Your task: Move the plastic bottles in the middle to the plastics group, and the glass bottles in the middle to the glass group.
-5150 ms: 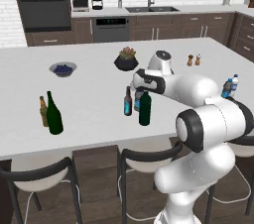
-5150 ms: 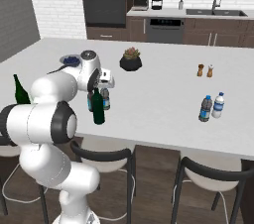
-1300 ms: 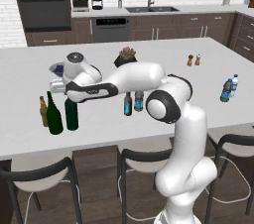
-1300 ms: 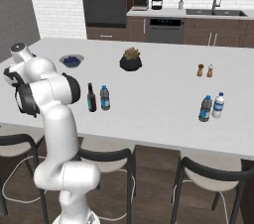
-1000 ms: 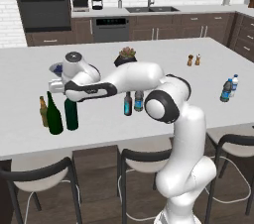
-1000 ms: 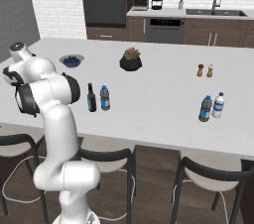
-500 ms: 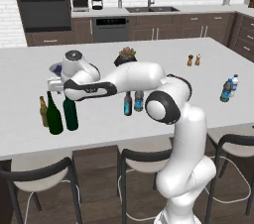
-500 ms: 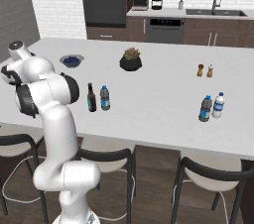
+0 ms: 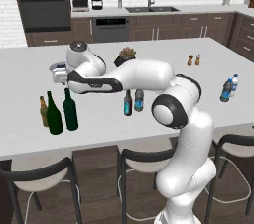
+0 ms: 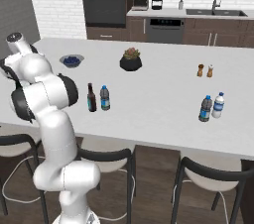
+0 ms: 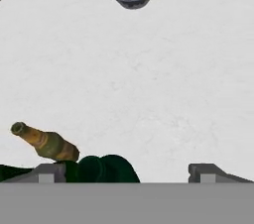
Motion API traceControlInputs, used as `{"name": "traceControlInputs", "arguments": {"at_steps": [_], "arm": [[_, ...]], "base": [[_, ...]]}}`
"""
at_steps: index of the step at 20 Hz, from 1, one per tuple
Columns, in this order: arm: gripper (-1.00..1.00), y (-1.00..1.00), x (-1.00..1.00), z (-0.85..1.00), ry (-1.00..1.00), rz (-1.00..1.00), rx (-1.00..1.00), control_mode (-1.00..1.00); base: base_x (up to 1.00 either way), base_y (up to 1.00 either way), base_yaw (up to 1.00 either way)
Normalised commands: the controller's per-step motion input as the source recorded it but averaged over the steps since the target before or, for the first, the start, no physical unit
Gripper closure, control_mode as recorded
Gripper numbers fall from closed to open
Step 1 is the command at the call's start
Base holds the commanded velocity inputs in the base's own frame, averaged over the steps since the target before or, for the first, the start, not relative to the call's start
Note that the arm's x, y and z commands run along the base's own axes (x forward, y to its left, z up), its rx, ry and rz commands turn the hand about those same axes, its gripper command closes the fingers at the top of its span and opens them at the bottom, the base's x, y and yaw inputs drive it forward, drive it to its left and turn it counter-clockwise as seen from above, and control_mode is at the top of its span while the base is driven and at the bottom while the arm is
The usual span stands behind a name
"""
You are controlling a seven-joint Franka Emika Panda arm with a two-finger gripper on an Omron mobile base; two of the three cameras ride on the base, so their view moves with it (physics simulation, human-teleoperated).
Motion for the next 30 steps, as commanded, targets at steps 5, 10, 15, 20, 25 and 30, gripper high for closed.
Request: {"name": "traceControlInputs", "arguments": {"at_steps": [5, 10, 15, 20, 25, 30], "arm": [[-1.0, -0.96, -0.26, 0.03, 0.0, 0.0, 0.0, -1.0], [-1.0, -0.95, -0.3, 0.1, 0.0, 0.0, 0.0, -1.0], [-1.0, -0.97, -0.34, 0.03, 0.0, 0.0, 0.0, -1.0], [-1.0, -0.83, -0.11, 0.0, 0.01, 0.0, -0.01, -1.0], [-1.0, -0.68, 0.19, 0.0, 0.14, 0.0, -0.04, -1.0], [-1.0, -0.33, 0.39, -0.12, 0.21, 0.0, -0.06, -1.0]], "base": [[0.0, 0.0, 0.0], [0.0, 0.0, 0.0], [0.0, 0.0, 0.0], [0.0, 0.0, 0.0], [0.0, 0.0, 0.0], [0.0, 0.0, 0.0]]}}
